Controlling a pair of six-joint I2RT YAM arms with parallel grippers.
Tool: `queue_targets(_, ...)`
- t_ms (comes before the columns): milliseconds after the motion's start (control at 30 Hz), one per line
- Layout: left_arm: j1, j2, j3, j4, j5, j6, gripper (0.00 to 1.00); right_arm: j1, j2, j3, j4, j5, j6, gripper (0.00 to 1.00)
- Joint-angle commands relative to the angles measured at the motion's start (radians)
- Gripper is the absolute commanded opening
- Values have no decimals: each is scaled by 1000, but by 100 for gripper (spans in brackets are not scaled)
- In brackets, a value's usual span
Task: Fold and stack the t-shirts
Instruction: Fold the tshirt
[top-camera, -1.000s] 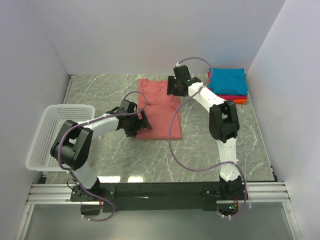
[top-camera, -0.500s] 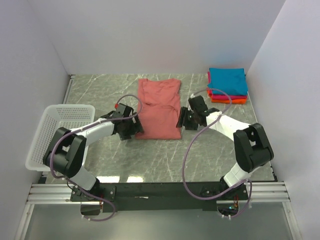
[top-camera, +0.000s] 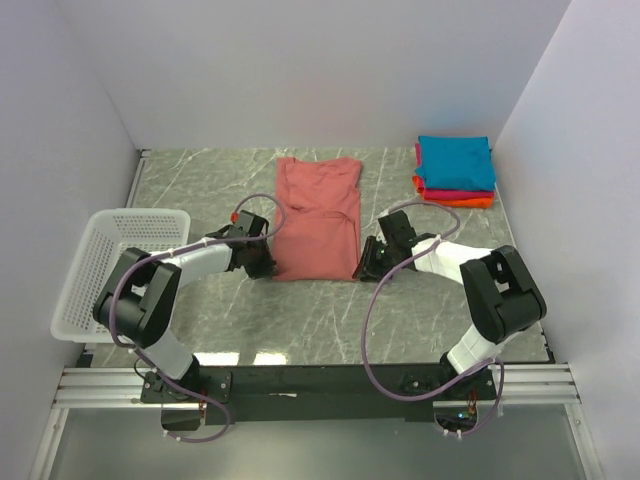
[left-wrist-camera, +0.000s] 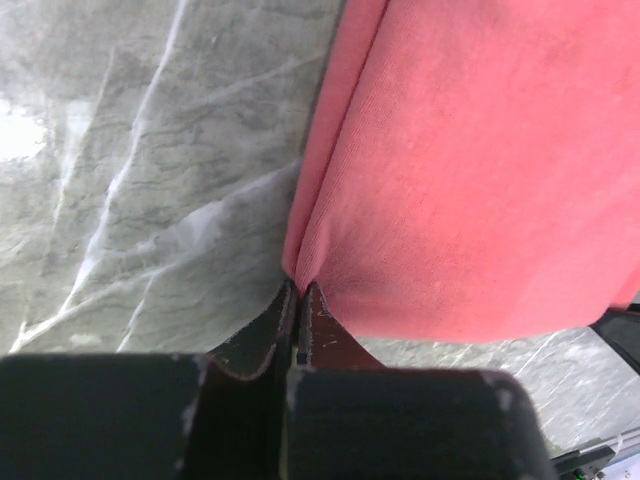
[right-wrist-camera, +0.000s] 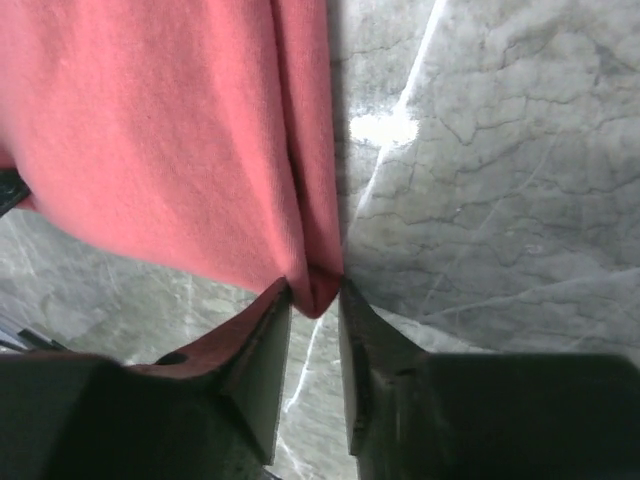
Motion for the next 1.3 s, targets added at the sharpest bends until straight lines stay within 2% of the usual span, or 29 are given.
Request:
queue_targets(0,0,44,-11,-14,-11,14,1,8,3,-15,44,-19,19,32)
queue_targets(33,0,41,-11,-13,-14,14,1,8,0,-17,47,-28,18,17)
queue_targets(100,-1,29,-11,-19,-16,17,1,11,-6,-20,50,-37,18,0)
queue_targets(333,-21,-112,-81,-91,-36,14,1,57,-98,-118,87,-83,42,0)
queue_targets(500,-99,-255,-176,-169,-28,-25,1,104,-282,-272,29,-68,87,0)
queue_targets(667,-158,-466,-198,-247,-24,-56,1,121,-492,-333,-20,-65,124,0)
queue_targets(800,-158,-572,-141,-232,-51,-33,1,120,-586,-253,-91,-10,95,0)
queue_targets(900,-159,-571,-78,-206,-85,1,1,118,-581,-140,-143,45,44,0)
queue_targets(1067,-147,-476,76,-220,-298,22,1,88,-497,64,-178,188,-63,0)
queue_targets(1167,-118,-389,179,-209,-333,45,1,62,-443,161,-163,224,-83,0)
queue_targets(1267,-61,-294,277,-180,-318,70,1,19,-381,238,-133,187,-106,0)
